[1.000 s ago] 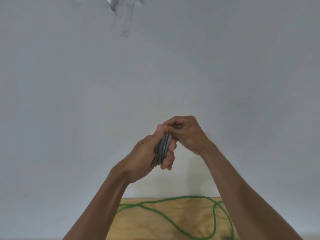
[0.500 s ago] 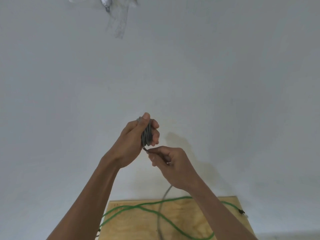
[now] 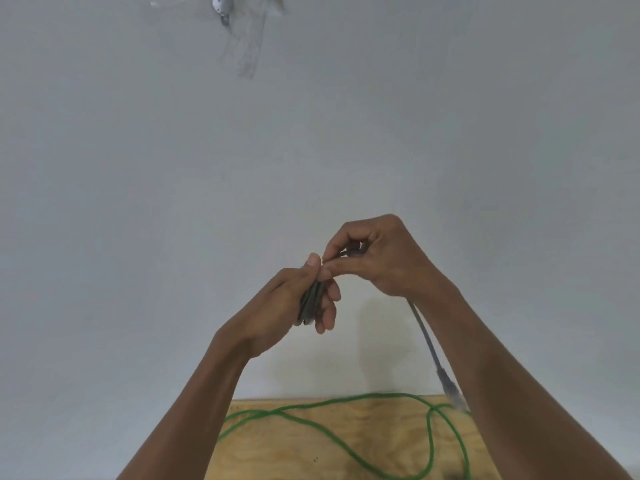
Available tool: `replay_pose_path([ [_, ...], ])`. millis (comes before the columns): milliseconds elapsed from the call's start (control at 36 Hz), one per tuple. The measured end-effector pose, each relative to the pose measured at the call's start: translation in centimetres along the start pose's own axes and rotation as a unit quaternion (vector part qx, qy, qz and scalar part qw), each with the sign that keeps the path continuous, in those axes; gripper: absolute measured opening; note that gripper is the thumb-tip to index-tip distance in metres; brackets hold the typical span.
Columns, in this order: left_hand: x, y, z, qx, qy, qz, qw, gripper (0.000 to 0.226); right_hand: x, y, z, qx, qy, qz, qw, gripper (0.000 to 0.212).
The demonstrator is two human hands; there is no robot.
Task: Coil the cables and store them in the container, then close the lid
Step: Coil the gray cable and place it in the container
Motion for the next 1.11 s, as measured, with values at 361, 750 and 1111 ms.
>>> replay_pose_path([
  [361,0.2,1.7,-2.4,-0.221,0.045,0.046,0.973,0.062,-3.5,5.5,-5.6,0.273,0.08,-0.065,0.957,0.02],
  [750,1.4,-2.3,-0.8,-0.083,0.035,-0.111,0.99,0.079,-7.1,8.5,-3.4,-0.064,0.114,0.01,0.991,0.023],
  [1111,0.3,0.6,0.3,0.004,-0.01,0.009,1.0,0.089,-1.8,2.8,2.4,-0.328,-0.079,0.093,0.937,0.017],
])
Point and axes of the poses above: each hand's wrist, its own x-axis towards the middle knuckle, its own y-axis out of the palm, z = x × y, the point moved 7 cm from there along x, towards the middle knuckle, and after that the axes turned 4 degrees about -y, right-handed, at the moved point
